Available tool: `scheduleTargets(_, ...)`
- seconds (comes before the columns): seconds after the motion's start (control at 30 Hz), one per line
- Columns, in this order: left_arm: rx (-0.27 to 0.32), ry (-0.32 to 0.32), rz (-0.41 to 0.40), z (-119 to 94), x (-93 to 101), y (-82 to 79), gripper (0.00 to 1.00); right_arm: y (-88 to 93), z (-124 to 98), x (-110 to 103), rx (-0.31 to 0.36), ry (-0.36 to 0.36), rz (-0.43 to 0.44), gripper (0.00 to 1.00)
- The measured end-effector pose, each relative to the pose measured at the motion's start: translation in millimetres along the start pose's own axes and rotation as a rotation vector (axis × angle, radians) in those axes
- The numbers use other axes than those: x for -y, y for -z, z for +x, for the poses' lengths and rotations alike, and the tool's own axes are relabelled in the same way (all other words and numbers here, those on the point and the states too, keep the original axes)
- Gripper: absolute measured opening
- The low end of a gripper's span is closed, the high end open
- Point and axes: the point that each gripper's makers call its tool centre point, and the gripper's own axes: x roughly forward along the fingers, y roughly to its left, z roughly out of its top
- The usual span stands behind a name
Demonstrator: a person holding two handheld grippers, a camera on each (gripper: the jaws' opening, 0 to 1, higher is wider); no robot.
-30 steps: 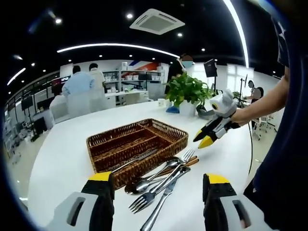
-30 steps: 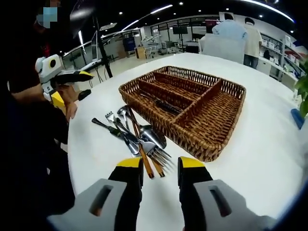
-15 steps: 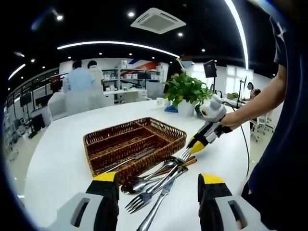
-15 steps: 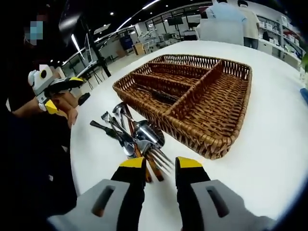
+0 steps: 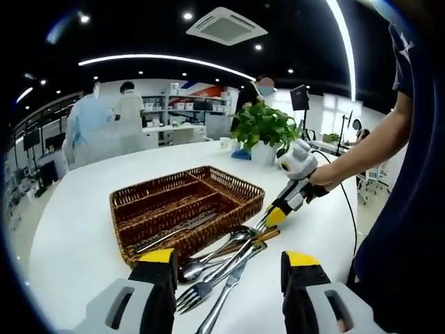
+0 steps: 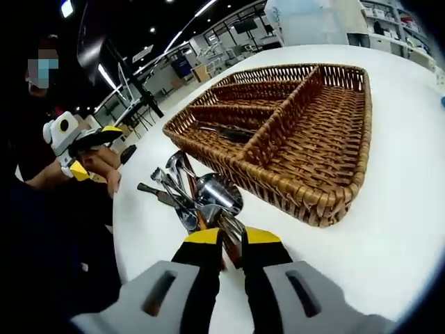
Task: Arrange the knives, forks, and spoons in their matching storage slots by inserting each utensil handle-first until every utensil is classified and aligned in the correct compartment
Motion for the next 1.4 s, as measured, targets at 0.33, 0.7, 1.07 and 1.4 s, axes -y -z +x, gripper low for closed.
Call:
scheduleTargets(0.33, -0.049, 0.097, 0.057, 25, 13.9, 2.4, 0.57, -2.7, -11, -18, 0.048, -0.052, -0.053, 0.01)
scheduleTargets(0.7, -0.158, 0.287, 0.326, 81, 35.5, 1.2, 0.37, -11.1, -24, -38, 0.074, -0.029, -0.159, 0.00)
scheduleTargets(1.07, -0.301, 0.434, 0.522, 111, 41.5, 28.8, 0.16, -17.9, -35, -52, 0.092, 0.019, -0.287, 0.00)
scheduleTargets(1.4, -0.377, 0.546, 0.546, 120, 43.8, 37.2, 0.11, -23.1, -38, -61, 0.111, 0.044, -0.332, 0.00)
